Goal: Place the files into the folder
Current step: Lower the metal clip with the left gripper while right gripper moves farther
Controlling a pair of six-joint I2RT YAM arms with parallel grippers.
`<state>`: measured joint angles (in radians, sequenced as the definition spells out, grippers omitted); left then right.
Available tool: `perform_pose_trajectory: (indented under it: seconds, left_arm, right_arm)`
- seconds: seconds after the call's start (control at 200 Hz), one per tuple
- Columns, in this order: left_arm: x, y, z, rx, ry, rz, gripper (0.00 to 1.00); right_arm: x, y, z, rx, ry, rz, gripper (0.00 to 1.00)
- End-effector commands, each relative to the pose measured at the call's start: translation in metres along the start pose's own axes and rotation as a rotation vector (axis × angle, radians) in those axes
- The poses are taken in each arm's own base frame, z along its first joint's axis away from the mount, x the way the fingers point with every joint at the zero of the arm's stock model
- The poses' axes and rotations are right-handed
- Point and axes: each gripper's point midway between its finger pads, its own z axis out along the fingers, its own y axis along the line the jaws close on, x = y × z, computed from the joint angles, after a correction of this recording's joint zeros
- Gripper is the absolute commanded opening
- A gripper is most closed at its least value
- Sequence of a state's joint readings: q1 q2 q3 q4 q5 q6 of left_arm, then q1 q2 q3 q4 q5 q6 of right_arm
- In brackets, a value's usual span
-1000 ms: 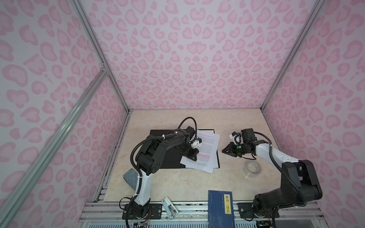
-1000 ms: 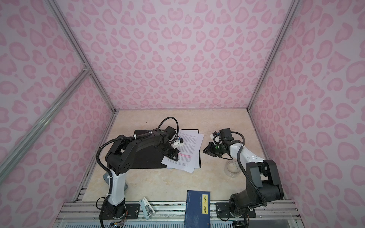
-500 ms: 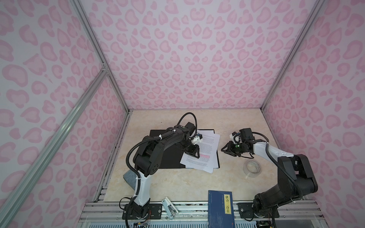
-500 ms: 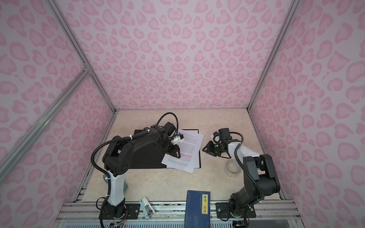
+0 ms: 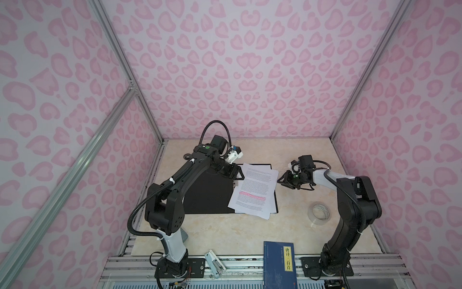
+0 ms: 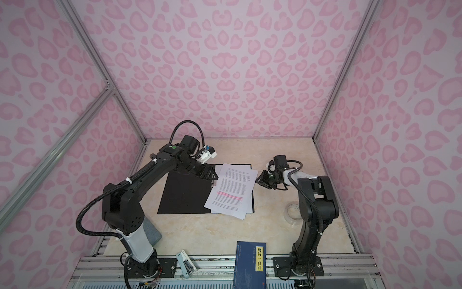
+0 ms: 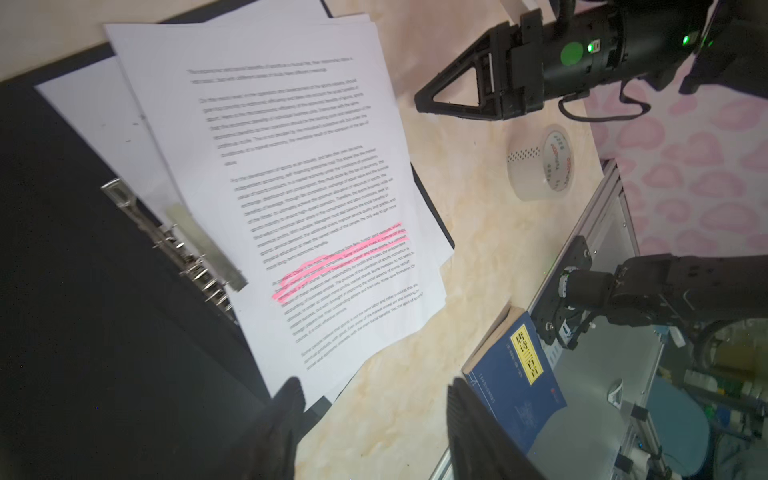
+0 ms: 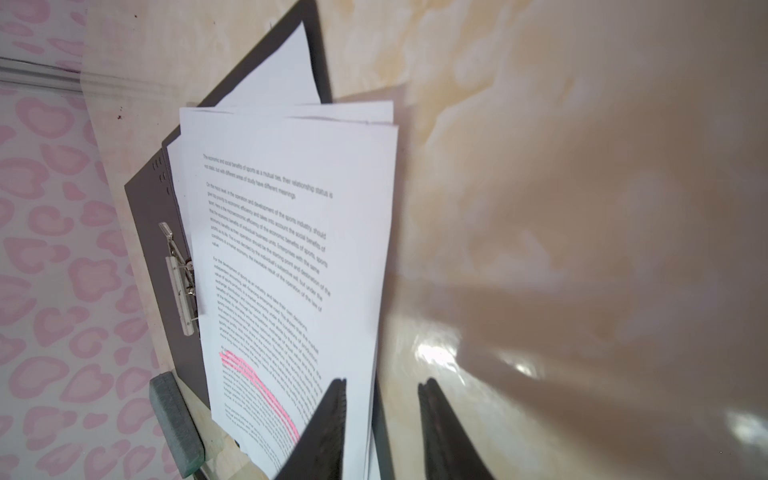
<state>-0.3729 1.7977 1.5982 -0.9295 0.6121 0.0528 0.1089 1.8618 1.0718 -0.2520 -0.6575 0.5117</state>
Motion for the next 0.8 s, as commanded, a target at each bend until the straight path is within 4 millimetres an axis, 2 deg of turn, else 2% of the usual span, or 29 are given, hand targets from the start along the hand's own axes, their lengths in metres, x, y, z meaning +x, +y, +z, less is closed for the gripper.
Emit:
perform_pose_trajectory:
  seconds: [0.0, 0.125, 0.315, 0.505, 0.795]
  left_arm:
    - [-0.002, 0.016, -0.018, 0.022, -0.046, -0.076, 0.59]
    - [0.001, 0.043, -0.031, 0.029, -0.08, -0.157, 0.59]
    - [0.007, 0.066, -0.035, 0.048, -0.095, -0.232, 0.59]
    - [0.008, 0.074, -0.034, 0.062, -0.096, -0.262, 0.58]
    - [0.008, 0.079, -0.033, 0.064, -0.095, -0.273, 0.58]
  right_arm:
    - [-0.007, 0.001, 0.008, -0.012, 0.015, -0.018, 0.33]
    - [-0.017, 0.0, 0.016, -0.009, 0.027, -0.021, 0.32]
    - [-0.027, -0.004, 0.031, -0.007, 0.058, -0.015, 0.26]
    - [-0.037, -0.004, 0.041, -0.013, 0.077, -0.014, 0.21]
    - [-0.052, 0.005, 0.045, -0.029, 0.07, -0.033, 0.12]
